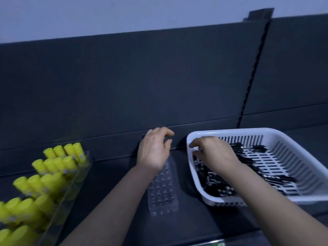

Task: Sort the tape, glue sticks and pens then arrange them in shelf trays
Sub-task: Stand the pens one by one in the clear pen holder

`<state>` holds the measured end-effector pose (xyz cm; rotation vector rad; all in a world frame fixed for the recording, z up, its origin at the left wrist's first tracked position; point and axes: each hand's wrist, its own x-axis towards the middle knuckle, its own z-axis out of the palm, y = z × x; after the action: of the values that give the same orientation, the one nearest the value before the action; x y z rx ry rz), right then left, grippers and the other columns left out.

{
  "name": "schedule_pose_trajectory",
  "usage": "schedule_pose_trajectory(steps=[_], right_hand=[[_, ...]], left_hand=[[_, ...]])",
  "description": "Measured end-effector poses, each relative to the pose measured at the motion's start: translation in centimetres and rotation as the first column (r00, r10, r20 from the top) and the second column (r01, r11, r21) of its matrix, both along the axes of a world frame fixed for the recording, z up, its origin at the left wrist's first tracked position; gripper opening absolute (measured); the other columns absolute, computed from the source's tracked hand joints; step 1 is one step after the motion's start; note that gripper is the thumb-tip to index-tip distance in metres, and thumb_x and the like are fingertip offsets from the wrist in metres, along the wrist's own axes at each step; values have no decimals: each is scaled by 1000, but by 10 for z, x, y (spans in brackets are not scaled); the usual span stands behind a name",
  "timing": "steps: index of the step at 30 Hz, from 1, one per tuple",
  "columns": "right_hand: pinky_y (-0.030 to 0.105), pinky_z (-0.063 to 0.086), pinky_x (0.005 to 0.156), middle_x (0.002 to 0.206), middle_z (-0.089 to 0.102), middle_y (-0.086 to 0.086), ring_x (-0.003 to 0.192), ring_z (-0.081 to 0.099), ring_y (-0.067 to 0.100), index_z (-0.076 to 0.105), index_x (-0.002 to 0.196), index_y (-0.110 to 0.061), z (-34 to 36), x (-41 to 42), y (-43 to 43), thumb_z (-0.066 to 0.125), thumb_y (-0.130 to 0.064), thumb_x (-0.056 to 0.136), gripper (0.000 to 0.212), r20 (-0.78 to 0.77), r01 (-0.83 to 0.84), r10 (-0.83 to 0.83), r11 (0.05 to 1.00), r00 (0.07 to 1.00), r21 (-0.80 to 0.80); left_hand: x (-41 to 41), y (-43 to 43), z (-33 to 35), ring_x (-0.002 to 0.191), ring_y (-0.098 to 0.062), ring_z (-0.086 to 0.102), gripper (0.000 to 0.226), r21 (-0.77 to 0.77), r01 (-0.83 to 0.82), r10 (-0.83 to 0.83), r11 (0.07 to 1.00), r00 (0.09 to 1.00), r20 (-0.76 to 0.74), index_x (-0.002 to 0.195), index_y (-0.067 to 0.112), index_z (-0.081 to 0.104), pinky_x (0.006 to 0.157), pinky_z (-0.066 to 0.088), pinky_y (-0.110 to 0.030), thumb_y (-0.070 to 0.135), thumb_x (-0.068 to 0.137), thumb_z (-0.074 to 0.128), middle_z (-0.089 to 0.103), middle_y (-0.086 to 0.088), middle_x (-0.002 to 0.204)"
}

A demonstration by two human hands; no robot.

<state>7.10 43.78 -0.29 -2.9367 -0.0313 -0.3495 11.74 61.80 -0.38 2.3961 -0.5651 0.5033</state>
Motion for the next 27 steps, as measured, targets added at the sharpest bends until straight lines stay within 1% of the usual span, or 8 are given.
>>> schedule_pose_trajectory(steps=[4,6,9,12,17,23,25,27], right_hand=[[28,47,80,108,69,-12,105,62,15,64,110,-37,-8,-36,-56,59,-31,89,23,-11,104,-104,994,994,-13],[31,50,80,108,69,-11,104,62,16,65,109,-36,-9,-54,-87,58,-29,89,22,-20,186,-186,982,982,-7],[30,48,72,105,70,-9,102,63,18,65,110,-37,-11,-77,-129,52,-25,91,26,-21,323,-324,946,946,-23],[29,47,68,103,69,-8,99,62,20,65,105,-37,-19,-92,-161,49,-17,89,30,-42,426,-427,904,903,-38],[30,47,70,106,69,-10,99,62,19,66,108,-40,-36,-104,-186,49,-11,87,39,-46,457,-455,888,889,48],[32,52,74,106,69,-10,98,64,20,65,110,-36,-44,-107,-193,48,-11,89,38,-12,457,-459,880,888,131],[32,53,74,104,70,-9,96,63,20,66,108,-35,-44,-106,-193,47,-10,88,37,-18,447,-449,883,893,145],[34,53,73,100,70,-9,94,63,20,67,104,-34,-44,-105,-195,48,-10,87,35,-24,431,-432,891,901,141]], left_hand=[[-11,-54,-8,96,-11,58,17,89,133,-124,987,987,-97,101,24,67,86,46,-29,17,87,62,67,10,99],[-17,-81,-12,90,-8,60,16,122,206,-184,971,969,-166,100,25,69,81,47,-24,18,87,64,68,11,96],[-27,-117,-17,87,-5,62,13,165,336,-284,927,919,-275,99,26,69,79,50,-22,21,88,67,67,13,89],[-39,-152,-17,88,-5,62,17,226,446,-360,866,870,-338,104,24,70,83,51,-23,23,88,68,69,9,97],[-53,-205,-20,90,-8,65,17,328,540,-415,775,827,-379,101,26,73,87,53,-32,27,83,73,72,9,97],[-61,-248,-25,95,-16,63,25,507,587,-418,632,808,-415,98,25,73,83,53,-33,34,76,79,71,5,97],[-59,-252,-26,95,-16,63,22,576,576,-412,581,818,-402,95,25,72,80,53,-33,35,75,79,70,6,96],[-57,-248,-23,94,-15,63,16,602,541,-420,588,840,-344,93,26,70,80,53,-33,35,80,74,69,8,95]])
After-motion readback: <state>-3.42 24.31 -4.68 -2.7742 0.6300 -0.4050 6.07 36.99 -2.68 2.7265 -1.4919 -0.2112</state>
